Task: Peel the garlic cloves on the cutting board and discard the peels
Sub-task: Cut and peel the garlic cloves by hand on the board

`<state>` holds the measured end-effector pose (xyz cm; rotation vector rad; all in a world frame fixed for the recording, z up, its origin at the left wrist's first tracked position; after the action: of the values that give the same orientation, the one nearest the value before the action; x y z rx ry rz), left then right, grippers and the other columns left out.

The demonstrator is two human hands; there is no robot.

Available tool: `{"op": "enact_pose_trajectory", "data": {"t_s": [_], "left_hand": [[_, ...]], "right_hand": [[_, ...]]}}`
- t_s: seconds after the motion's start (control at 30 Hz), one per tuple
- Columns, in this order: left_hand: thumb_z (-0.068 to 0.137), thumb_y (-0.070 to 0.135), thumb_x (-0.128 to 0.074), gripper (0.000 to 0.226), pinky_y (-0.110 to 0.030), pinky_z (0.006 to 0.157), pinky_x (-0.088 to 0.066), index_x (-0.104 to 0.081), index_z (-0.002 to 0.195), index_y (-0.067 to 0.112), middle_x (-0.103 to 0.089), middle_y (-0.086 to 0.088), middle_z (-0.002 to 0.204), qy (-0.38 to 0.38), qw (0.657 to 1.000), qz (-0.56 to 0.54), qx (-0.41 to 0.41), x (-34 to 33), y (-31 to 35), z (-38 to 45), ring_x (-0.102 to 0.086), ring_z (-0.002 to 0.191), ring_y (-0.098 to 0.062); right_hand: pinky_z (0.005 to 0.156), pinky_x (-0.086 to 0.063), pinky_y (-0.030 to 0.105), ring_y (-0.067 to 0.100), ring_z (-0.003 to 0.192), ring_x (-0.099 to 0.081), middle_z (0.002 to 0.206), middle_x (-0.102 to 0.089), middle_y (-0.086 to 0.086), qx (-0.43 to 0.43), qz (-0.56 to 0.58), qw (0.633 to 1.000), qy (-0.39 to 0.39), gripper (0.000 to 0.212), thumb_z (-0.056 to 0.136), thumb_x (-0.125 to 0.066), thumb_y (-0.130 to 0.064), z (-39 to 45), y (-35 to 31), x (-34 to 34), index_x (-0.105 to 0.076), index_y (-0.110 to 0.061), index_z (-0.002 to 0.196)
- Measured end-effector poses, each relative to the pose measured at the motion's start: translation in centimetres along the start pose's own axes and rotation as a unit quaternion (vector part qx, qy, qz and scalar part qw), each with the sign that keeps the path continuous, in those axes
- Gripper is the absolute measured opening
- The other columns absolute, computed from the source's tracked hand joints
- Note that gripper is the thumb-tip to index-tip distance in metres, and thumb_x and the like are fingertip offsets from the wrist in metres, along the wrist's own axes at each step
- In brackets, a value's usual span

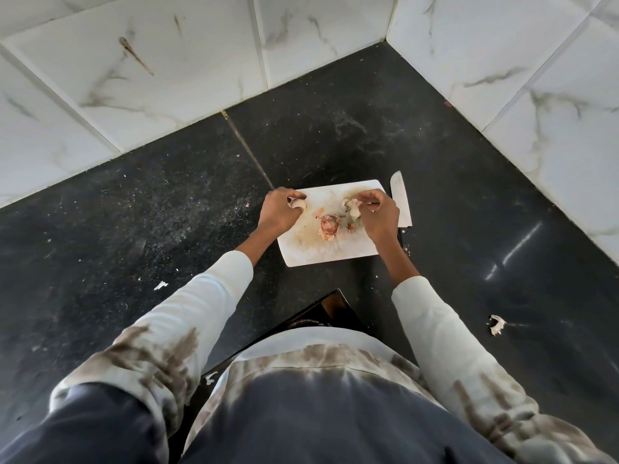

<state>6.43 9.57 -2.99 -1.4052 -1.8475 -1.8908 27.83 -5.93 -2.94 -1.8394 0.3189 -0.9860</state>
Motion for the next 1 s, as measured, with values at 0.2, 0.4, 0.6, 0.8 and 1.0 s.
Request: {"op": "enact_pose_trajectory", "data": {"t_s": [0.2,0.4,0.6,0.8,1.0], "left_hand": [[0.091,0.01,-0.075,0.028,-0.039,0.109,-0.045,-0.078,0.116,0.022,-0.067,0.002,0.129,0.031,0.993,0.056,-0.099,-0.2,2.6,-1.1,-0.052,0.125,-0.019],[0.09,0.028,-0.08,0.03,-0.035,0.104,-0.047,-0.076,0.119,0.024,-0.069,0.006,0.12,-0.047,0.985,0.046,-0.162,-3.1,4.6,-2.4,-0.054,0.114,-0.013],[0.09,0.04,-0.08,0.036,-0.03,0.102,-0.045,-0.073,0.12,0.023,-0.07,0.005,0.12,-0.069,0.985,0.055,-0.15,-4.5,4.2,-3.0,-0.057,0.112,-0.012],[0.087,0.031,-0.082,0.041,-0.031,0.103,-0.05,-0.072,0.125,0.019,-0.069,0.001,0.123,-0.074,0.983,0.06,-0.154,-5.1,4.6,-3.6,-0.06,0.116,-0.015],[0.087,0.024,-0.083,0.048,-0.039,0.107,-0.052,-0.067,0.132,0.019,-0.066,-0.002,0.131,-0.073,0.984,0.091,-0.137,-5.8,4.0,-3.7,-0.058,0.125,-0.021]], "right_hand": [[0.082,-0.046,0.005,0.005,0.094,-0.067,0.114,-0.074,-0.006,0.02,-0.003,1.0,0.018,0.018,0.098,-0.071,-0.012,-0.2,-0.1,1.1,-0.073,-0.017,0.115],[0.071,-0.044,-0.004,0.003,0.093,-0.067,0.111,-0.072,-0.008,0.026,0.005,0.998,0.057,0.018,0.099,-0.068,-0.007,-0.8,0.0,3.1,-0.072,-0.015,0.114],[0.082,-0.052,0.013,0.007,0.096,-0.066,0.112,-0.071,-0.007,-0.013,-0.013,0.994,0.108,0.02,0.099,-0.066,-0.009,-2.2,2.0,5.8,-0.07,-0.019,0.116],[0.096,-0.053,0.04,0.022,0.12,-0.055,0.127,-0.059,0.003,-0.09,-0.136,0.975,0.152,0.031,0.093,-0.077,-0.022,-4.1,5.7,8.2,-0.062,-0.019,0.12],[0.101,-0.05,0.049,0.032,0.128,-0.049,0.135,-0.056,0.009,-0.144,-0.175,0.968,0.11,0.05,0.09,-0.08,-0.035,-5.5,8.4,8.3,-0.055,-0.012,0.126]]}}
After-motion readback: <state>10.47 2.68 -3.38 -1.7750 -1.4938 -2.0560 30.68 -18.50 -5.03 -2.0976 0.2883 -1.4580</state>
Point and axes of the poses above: each hand's wrist, its own z-axis towards the middle knuckle, its own x-axis out of the back of the hand, y = z × x, the point moved 9 cm from there along z, towards the middle knuckle
